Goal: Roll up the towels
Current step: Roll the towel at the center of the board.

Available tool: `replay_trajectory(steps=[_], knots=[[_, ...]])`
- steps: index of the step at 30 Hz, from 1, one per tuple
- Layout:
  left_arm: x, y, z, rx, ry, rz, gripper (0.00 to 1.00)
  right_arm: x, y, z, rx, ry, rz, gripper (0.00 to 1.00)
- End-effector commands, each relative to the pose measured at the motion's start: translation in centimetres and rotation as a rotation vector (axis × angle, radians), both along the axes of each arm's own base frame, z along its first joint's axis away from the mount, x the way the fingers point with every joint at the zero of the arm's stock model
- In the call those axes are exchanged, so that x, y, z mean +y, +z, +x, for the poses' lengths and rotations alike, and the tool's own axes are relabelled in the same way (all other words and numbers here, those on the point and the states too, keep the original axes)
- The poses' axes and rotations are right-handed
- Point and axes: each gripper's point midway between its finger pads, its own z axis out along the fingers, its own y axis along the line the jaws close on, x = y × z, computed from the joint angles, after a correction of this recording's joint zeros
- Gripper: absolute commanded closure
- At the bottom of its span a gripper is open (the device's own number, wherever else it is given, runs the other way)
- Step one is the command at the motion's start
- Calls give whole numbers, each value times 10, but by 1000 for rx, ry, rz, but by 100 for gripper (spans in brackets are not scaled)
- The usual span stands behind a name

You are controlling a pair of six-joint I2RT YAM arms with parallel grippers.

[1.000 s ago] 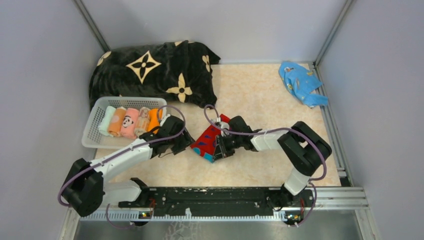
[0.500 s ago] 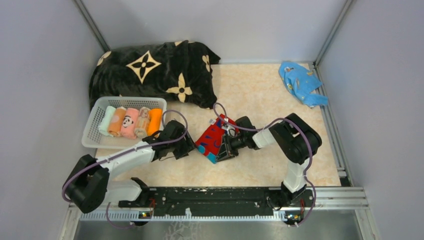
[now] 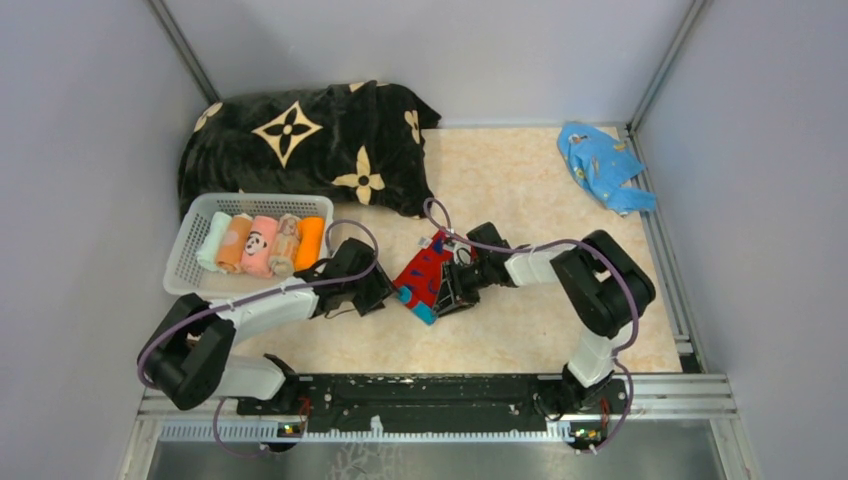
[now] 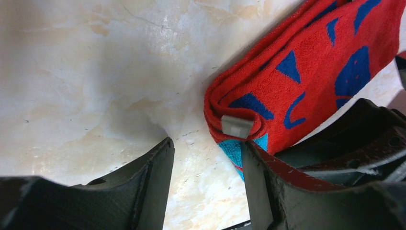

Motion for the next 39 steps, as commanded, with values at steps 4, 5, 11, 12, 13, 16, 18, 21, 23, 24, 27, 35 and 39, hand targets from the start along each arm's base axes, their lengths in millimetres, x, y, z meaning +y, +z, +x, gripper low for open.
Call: replay_trajectory(steps=[4,5,11,12,13,16,18,21,23,24,27,35,39], knots=[[17,-28,-11,99,114,27,40,-6,40,31,-386,57,-164,62],[18,-31,-12,109,115,30,40,-5,44,32,-446,73,-189,61],[18,-45,-21,172,126,34,42,14,67,23,-737,164,-234,58],[19,-47,-22,180,131,30,43,20,69,18,-768,192,-222,58],[20,-50,-24,189,137,30,43,26,71,15,-798,208,-211,58],[22,-54,-29,207,150,25,44,39,65,7,-830,253,-198,58],[22,-55,-30,213,155,21,46,42,57,5,-835,278,-216,58],[25,-57,-33,219,167,23,49,44,47,7,-865,303,-271,58],[27,-58,-35,223,175,25,50,45,43,8,-880,314,-290,58],[28,-59,-36,227,178,27,51,47,40,8,-881,321,-293,58],[33,-60,-40,237,192,37,54,49,35,7,-897,340,-316,58],[43,-60,-46,239,223,53,60,45,15,11,-924,368,-426,57],[44,-59,-43,229,223,64,60,31,-7,12,-914,393,-535,57]])
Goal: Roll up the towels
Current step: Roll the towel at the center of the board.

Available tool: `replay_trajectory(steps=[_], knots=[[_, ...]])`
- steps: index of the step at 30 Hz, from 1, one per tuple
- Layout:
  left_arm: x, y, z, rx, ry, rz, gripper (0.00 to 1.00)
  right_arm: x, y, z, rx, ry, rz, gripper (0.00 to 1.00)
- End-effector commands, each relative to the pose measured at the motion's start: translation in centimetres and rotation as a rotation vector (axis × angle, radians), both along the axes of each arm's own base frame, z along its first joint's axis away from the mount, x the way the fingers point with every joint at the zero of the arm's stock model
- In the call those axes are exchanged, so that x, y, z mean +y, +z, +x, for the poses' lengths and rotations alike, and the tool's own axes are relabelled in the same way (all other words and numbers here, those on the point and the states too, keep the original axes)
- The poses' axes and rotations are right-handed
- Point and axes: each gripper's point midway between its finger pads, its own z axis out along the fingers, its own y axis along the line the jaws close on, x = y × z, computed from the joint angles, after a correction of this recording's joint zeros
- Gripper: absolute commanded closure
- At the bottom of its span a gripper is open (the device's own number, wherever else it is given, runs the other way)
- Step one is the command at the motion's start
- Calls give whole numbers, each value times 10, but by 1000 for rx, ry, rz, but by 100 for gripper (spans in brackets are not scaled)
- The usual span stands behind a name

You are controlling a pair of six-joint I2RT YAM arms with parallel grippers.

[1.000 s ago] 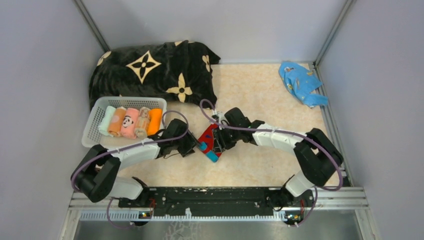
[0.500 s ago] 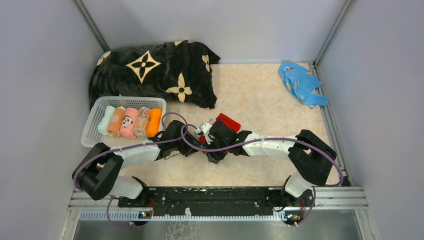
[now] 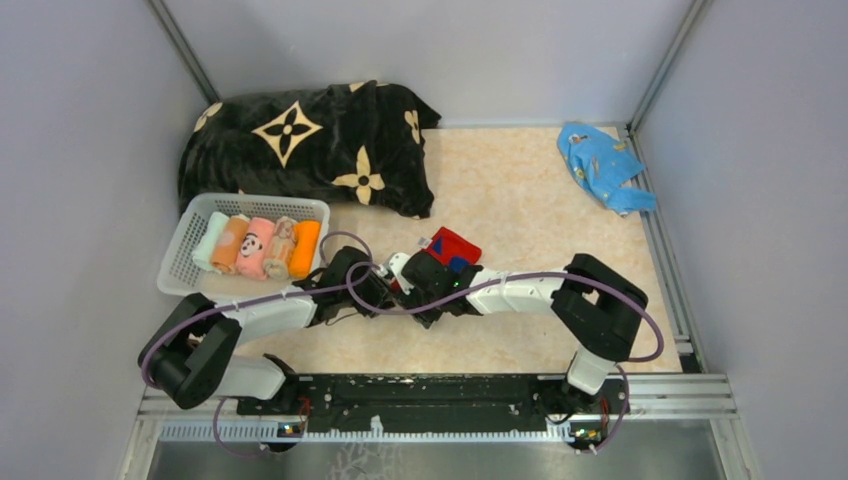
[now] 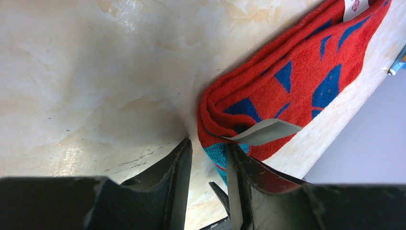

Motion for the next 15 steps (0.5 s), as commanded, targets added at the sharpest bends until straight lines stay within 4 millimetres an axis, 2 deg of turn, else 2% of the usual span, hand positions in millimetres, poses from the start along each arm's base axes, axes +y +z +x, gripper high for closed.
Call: replay_trajectory(steps=[1,6,10,13,15], knots=[[49,-49,-41,179,36,218,60,-7,-12,9,-69,-18,-99,57],[44,-45,-32,159,15,221,57,-22,-29,4,-85,-30,-184,62],[37,-31,-22,110,4,200,47,-32,-40,0,-63,-47,-229,76],[36,-15,-13,60,4,194,42,-25,-34,-6,-16,-33,-170,89],[36,-5,-9,29,2,194,38,-12,-25,-12,52,-3,-84,97]])
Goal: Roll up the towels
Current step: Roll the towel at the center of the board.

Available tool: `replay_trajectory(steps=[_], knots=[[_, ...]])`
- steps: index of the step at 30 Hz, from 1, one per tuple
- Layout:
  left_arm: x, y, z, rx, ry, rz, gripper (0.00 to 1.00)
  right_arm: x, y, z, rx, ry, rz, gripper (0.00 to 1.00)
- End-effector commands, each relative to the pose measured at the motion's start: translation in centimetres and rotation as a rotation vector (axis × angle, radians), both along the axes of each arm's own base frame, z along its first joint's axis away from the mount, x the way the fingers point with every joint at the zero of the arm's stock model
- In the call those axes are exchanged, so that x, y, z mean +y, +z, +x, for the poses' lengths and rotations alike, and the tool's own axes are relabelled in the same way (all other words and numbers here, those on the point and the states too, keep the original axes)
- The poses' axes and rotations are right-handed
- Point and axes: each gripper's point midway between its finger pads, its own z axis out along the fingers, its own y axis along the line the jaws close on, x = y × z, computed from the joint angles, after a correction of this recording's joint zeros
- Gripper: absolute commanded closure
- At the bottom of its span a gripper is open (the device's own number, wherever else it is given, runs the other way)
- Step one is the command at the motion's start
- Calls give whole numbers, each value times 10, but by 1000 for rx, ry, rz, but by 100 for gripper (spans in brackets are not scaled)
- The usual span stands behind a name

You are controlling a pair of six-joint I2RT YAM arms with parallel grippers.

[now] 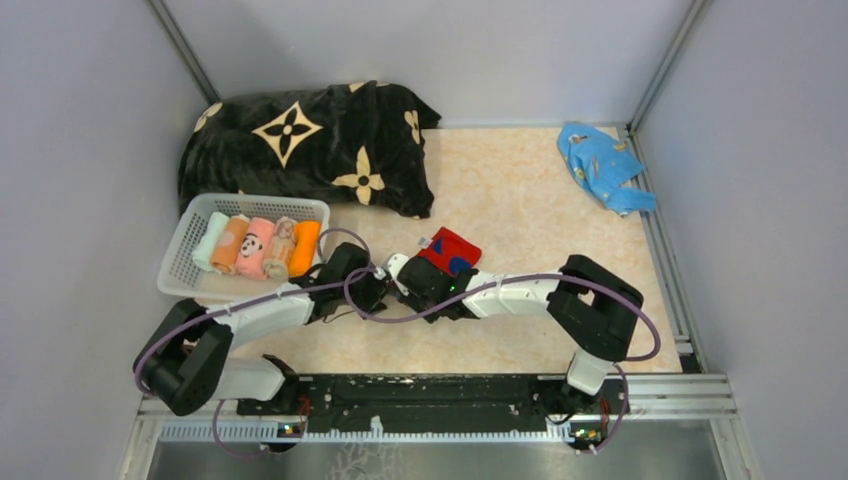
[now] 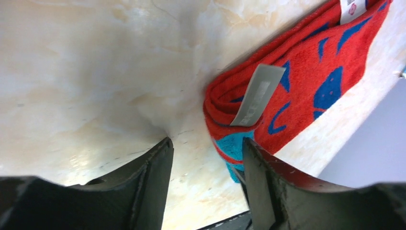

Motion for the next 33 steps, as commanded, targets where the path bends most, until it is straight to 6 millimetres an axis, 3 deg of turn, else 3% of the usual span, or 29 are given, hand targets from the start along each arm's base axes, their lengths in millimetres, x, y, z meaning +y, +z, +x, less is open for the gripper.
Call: replay_trajectory(steps=[1,6,12,21,33], knots=[[34,-7,-13,23,11,160,36,-1,-14,-28,209,49,50,99],[33,15,-10,-52,-13,135,30,19,19,-31,447,101,294,100],[26,31,-11,-124,-55,66,28,19,36,-16,688,60,502,100],[-3,35,-2,-165,-143,-29,29,5,30,12,900,-92,638,98],[-18,21,23,-159,-140,-31,34,-10,3,23,974,-207,636,97]])
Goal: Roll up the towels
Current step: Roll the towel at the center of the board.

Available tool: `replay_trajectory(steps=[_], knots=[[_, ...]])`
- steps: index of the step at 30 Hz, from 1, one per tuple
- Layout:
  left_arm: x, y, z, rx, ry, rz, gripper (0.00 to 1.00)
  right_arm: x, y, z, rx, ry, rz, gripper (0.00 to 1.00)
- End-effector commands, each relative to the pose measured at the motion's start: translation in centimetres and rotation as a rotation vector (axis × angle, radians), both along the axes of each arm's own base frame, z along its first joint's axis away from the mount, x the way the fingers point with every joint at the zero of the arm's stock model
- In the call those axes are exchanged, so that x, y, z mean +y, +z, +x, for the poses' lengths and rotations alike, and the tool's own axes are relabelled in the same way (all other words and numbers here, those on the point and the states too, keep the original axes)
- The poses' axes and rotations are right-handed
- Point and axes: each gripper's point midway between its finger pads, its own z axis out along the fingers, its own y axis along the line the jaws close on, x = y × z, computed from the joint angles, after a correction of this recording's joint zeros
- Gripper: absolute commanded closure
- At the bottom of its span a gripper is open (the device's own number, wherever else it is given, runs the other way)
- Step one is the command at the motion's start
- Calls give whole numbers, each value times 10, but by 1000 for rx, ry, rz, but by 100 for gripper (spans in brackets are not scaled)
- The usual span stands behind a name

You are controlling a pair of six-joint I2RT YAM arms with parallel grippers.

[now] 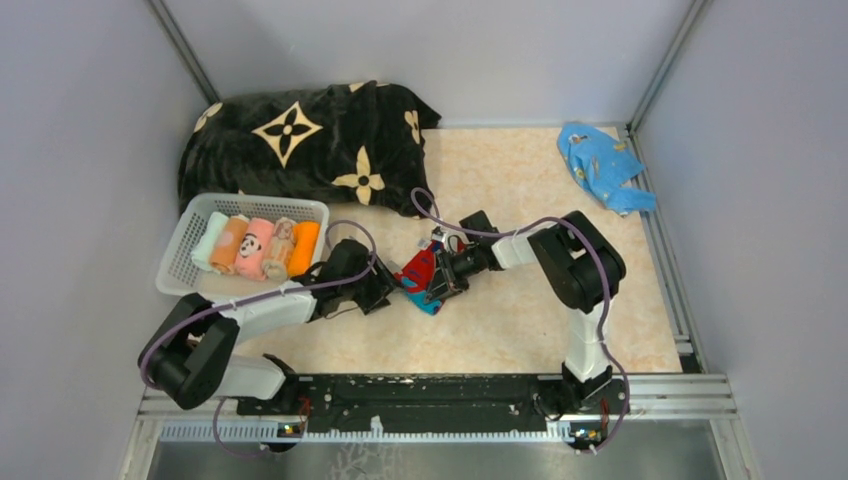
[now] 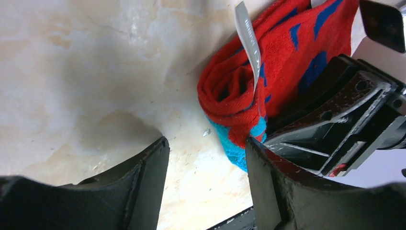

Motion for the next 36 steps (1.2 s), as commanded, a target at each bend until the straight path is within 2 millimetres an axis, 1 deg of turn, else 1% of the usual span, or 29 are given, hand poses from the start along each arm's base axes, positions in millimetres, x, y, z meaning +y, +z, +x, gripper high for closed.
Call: replay_trajectory(steps=[1,3,5,8,10,11,12,17,18,19,22,24,27,29,32,36], knots=[[-14,15,22,-72,-13,-43,34,-1,-4,6,-2,-11,15,97],[-16,14,25,-72,-15,-42,34,-2,-6,6,0,-13,-1,97],[-14,7,26,-53,-8,-19,35,-2,-7,9,-12,-19,-12,96],[-6,-8,24,2,21,27,43,-4,-4,15,-50,-38,-44,94],[-2,-17,21,35,35,46,47,-7,1,19,-97,-49,-66,90],[0,-21,19,47,41,54,51,-9,8,22,-133,-55,-76,87],[1,-25,18,57,45,62,52,-10,13,24,-170,-57,-91,85],[4,-36,16,92,40,94,53,-18,35,29,-396,-77,-213,67],[3,-37,16,100,37,100,53,-19,45,30,-467,-83,-239,64],[3,-39,16,107,34,105,53,-20,50,31,-534,-86,-274,62],[3,-40,16,117,29,112,53,-23,61,31,-695,-89,-358,59],[3,-42,15,121,27,116,53,-19,66,26,-789,-69,-376,57],[4,-43,15,124,27,118,53,-7,68,13,-883,-10,-372,56],[4,-43,15,127,26,119,53,1,62,7,-932,17,-383,56],[3,-44,14,129,24,119,53,6,52,8,-988,34,-427,55],[4,-43,15,127,23,124,53,12,36,7,-1018,68,-474,55]])
